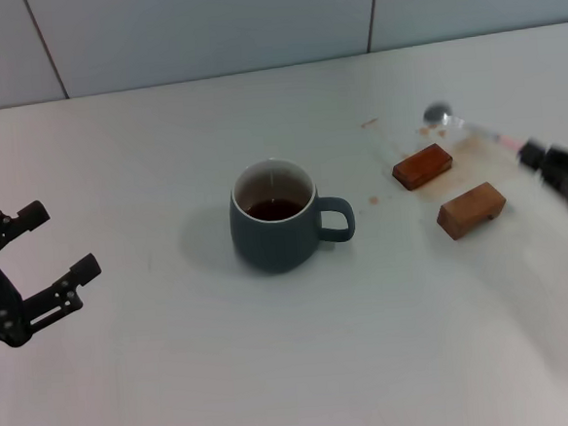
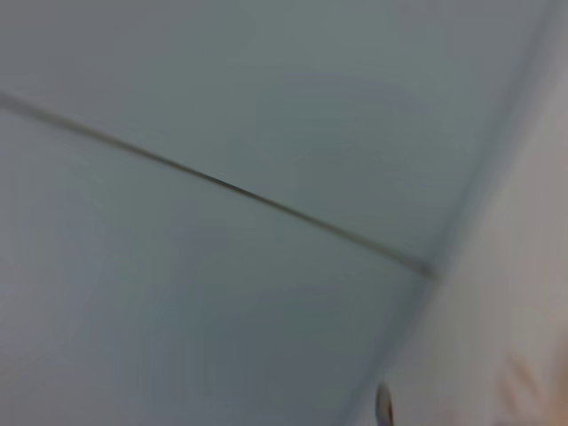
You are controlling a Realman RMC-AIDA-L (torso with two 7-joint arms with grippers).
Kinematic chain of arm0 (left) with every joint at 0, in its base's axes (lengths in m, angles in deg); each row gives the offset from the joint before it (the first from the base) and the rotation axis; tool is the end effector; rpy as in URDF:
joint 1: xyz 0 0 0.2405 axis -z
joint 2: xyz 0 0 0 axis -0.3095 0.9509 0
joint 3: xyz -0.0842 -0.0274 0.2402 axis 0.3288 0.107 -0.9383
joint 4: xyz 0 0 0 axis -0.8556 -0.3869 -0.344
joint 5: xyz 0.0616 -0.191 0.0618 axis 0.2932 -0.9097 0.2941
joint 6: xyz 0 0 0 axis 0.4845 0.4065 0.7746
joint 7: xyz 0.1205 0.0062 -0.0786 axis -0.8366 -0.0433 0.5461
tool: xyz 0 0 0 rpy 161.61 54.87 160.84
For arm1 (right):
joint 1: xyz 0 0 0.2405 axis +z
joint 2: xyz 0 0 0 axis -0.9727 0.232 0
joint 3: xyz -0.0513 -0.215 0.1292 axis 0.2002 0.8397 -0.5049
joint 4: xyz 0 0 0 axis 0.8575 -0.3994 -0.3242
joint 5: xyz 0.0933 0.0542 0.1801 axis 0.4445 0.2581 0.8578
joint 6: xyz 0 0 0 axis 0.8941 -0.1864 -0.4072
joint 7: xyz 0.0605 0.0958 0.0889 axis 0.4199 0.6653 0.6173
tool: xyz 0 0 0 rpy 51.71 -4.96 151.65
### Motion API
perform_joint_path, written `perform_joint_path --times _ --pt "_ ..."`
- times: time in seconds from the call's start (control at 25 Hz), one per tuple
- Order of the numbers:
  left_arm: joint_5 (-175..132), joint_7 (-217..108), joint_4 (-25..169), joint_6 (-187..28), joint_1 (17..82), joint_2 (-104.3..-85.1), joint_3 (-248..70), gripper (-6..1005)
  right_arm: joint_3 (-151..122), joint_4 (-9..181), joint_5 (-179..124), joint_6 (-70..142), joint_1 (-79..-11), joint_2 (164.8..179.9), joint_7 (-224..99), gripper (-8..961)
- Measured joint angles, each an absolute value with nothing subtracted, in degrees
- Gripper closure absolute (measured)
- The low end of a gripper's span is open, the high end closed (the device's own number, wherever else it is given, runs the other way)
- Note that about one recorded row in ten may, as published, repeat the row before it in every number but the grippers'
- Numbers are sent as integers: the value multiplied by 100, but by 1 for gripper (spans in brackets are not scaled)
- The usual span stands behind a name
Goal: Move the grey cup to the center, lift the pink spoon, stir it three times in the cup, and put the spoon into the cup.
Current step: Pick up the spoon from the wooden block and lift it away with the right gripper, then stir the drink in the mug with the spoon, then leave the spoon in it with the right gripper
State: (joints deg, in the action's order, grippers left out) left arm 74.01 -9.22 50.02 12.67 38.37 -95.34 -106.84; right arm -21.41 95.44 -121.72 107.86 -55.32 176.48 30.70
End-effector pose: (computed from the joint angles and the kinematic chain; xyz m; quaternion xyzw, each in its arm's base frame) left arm -0.3178 0.2664 0.0331 -0.8854 -0.1019 -0.3522 0.2859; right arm 0.3646 0.2866 0.0235 -0.5762 0.5865 0.5019 0.2685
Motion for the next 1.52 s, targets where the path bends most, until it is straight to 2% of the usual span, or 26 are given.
perform_joint_path --times 0.24,0.4,0.44,0.48,0.52,0.56,0.6,0.8,1.08,1.24,1.32,1.36,1.52 --pt "7376 -922 5012 1293 3792 -9546 -10699 136 -2113 9593 -11086 11652 -5347 17703 709 828" --pt "7399 -922 5040 1297 3776 -9552 -10754 136 -1765 10142 -10997 12695 -5049 17649 288 830" --pt "7416 -922 5042 1295 3771 -9556 -10852 136 -1538 10418 -11011 12842 -4990 17623 469 830" --pt "7419 -922 5039 1285 3769 -9556 -10942 136 -950 11170 -11025 13056 -4859 17527 1179 830" --pt "7420 -922 5035 1277 3769 -9555 -10995 136 -950 11170 -11025 13056 -4859 17527 1179 830" --pt "7423 -921 5030 1261 3769 -9555 -11063 137 -315 11947 -11038 13109 -4782 17431 2105 830" --pt "7425 -921 5022 1248 3769 -9554 -11144 137 -315 11947 -11038 13109 -4782 17431 2105 830" --pt "7544 -872 5008 1199 3802 -9533 -11342 136 1036 13715 -11165 13084 -4651 17113 4281 831" --pt "7577 -863 5009 1184 3810 -9530 -11402 137 1692 15258 -12237 13153 -4038 16973 6314 830" --pt "7577 -871 5011 1183 3808 -9527 -11411 137 2110 15464 -12797 13090 -3642 16976 6744 832" --pt "7577 -872 5011 1192 3807 -9522 -11412 137 2201 15475 -13073 13032 -3433 17040 6836 833" --pt "7577 -872 5011 1202 3807 -9516 -11412 137 2304 15506 -13337 12917 -3278 17132 6874 833" --pt "7576 -870 5011 1221 3796 -9510 -11414 137 2538 15600 -13632 12681 -3149 17245 6902 832"
